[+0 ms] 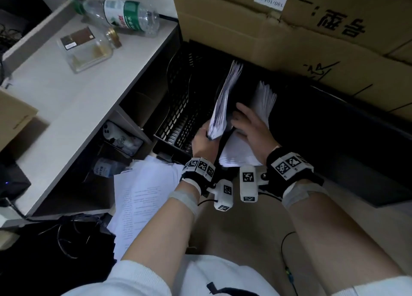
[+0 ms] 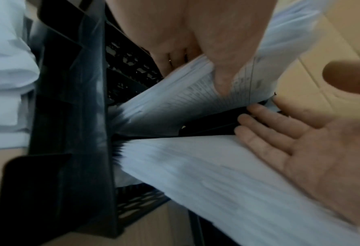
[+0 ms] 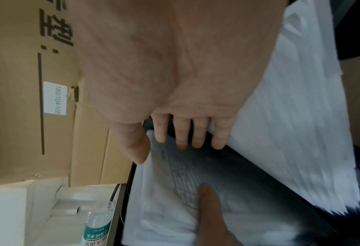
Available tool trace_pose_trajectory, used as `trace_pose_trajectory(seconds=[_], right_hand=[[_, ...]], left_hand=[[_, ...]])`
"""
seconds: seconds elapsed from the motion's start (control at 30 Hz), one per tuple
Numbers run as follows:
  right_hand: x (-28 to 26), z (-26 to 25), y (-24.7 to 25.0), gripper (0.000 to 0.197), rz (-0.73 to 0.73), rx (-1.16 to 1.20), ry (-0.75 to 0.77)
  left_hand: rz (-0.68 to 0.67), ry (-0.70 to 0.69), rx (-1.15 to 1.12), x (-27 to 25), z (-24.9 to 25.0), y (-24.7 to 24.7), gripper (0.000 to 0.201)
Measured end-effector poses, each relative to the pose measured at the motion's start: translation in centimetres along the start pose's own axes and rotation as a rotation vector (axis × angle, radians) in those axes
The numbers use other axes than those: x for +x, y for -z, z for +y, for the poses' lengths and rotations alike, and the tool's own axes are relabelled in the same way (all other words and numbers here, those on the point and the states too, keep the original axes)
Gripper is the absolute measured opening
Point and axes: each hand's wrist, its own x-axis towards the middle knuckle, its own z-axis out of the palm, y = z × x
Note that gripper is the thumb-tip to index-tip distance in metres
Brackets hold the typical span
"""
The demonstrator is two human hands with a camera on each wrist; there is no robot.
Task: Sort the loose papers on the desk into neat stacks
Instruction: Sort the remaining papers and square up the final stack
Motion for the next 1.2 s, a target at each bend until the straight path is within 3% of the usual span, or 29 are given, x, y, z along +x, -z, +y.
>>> trace_pose_trajectory(seconds=[0.17,0.27,0.3,0.37,0.47,0.57,0.63,0.7,0.8,0.87,0.9,0.97,1.07,1.13,1.2], right_hand=[[-0.2,0.1,-0.6,0.055,0.010,-0.031,-0.009],[-0.8,0.0,-0.8,0.053,0.041,-0.031,-0.020],[-1.0,0.1,-0.8,0.052,0.046,-0.030,-0.023],[-1.4,0.5,-0.9,0.049,0.044,-0.047,-0.036],[-2.2,1.4,-1.6,0.033,0.032,-0.082,-0.057],[-2.9,2.7,-3.6,0.006,0.005,-0.081,-0.106],[-3.4,4.3,-5.5,0.011,-0.069,-0.105,-0.168],[-3.8,6.5,-7.8,0.012,-0.141,-0.149,-0.248],[-4.2,10.4,-10.4,0.015,-0.171,-0.265,-0.384],[-4.1,13.2,-11.6,0.006,-0.147,-0.392,-0.455],[-4.0,14.7,-12.0,0.012,-0.129,-0.438,-0.499],[-3.6,17.7,-12.7,0.031,-0.098,-0.464,-0.637],[-3.0,21.5,-13.9,0.053,-0.099,-0.490,-0.784],[-2.4,23.0,-14.9,0.061,-0.048,-0.515,-0.750],[-1.2,24.5,-15.4,0.068,0.010,-0.523,-0.710]], left_hand=[[0.053,-0.021,-0.033,-0.2,-0.7,0.9,0.040],[0.063,-0.032,-0.055,0.3,-0.4,0.6,0.028],[0.059,-0.001,-0.048,0.4,-0.3,0.6,0.030],[0.023,0.002,-0.067,0.2,-0.7,0.9,0.051],[0.024,-0.058,-0.194,-1.0,-2.0,2.1,0.077],[0.068,-0.103,-0.276,-2.5,-3.6,4.2,0.070],[0.154,-0.080,-0.337,-3.4,-5.4,6.1,0.064],[0.271,-0.022,-0.321,-4.6,-8.0,8.7,0.055],[0.424,0.186,-0.169,-6.2,-13.3,12.2,0.046],[0.489,0.341,-0.048,-7.1,-17.2,14.3,0.050],[0.500,0.431,0.028,-7.5,-19.1,15.2,0.055],[0.491,0.575,0.148,-8.0,-22.3,16.6,0.072],[0.427,0.649,0.204,-7.9,-25.4,17.4,0.087],[0.366,0.660,0.218,-7.5,-26.4,17.6,0.097],[0.333,0.680,0.265,-6.9,-26.8,17.9,0.092]])
